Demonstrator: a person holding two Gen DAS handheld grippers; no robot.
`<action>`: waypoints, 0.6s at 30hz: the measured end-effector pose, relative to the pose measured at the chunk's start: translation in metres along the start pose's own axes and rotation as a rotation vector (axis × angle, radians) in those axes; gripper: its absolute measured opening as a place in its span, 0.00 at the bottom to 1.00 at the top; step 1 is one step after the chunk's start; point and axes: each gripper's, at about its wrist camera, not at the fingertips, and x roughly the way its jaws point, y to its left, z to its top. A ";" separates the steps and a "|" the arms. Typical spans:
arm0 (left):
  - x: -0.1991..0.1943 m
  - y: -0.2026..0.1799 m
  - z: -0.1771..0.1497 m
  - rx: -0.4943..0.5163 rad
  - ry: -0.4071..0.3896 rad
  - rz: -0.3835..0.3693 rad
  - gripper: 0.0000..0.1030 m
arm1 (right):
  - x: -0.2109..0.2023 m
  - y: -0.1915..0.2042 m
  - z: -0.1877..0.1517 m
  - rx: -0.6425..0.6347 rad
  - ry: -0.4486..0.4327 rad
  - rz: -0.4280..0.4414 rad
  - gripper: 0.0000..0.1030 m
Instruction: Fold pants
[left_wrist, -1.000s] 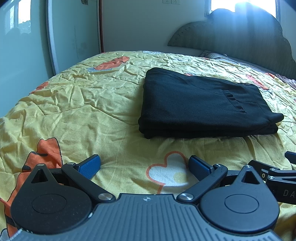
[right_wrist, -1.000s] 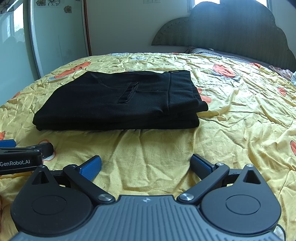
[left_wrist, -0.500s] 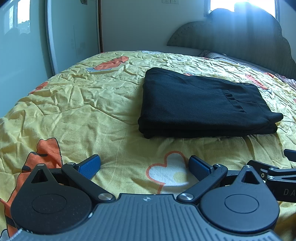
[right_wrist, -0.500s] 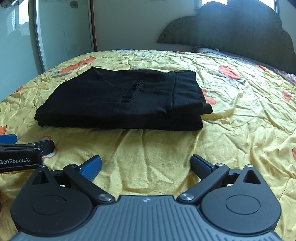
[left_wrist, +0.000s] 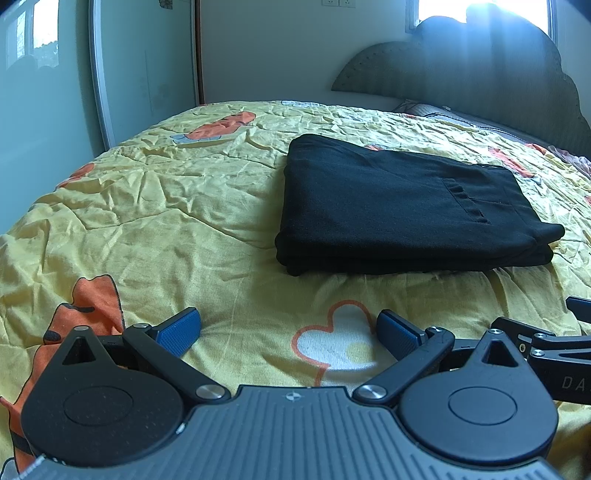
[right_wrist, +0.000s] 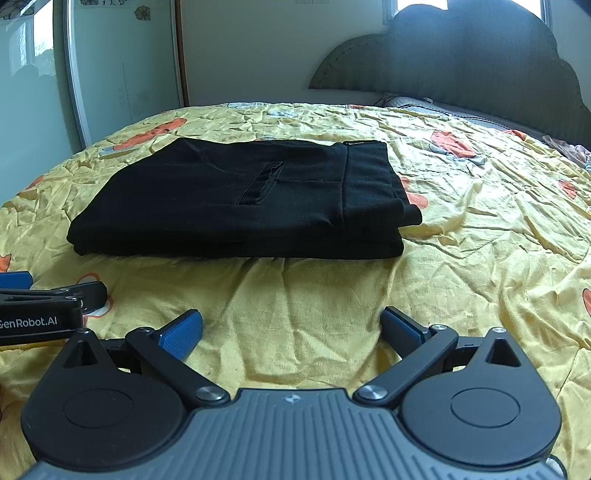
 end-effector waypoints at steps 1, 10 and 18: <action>0.000 0.000 0.000 0.000 0.000 0.000 1.00 | 0.000 0.000 0.000 0.000 0.000 0.000 1.00; 0.000 0.000 0.000 0.001 0.000 0.000 1.00 | 0.000 0.000 0.000 0.000 0.000 0.000 1.00; 0.000 0.000 -0.001 0.002 0.000 -0.001 1.00 | 0.000 0.000 0.000 0.000 0.000 0.001 1.00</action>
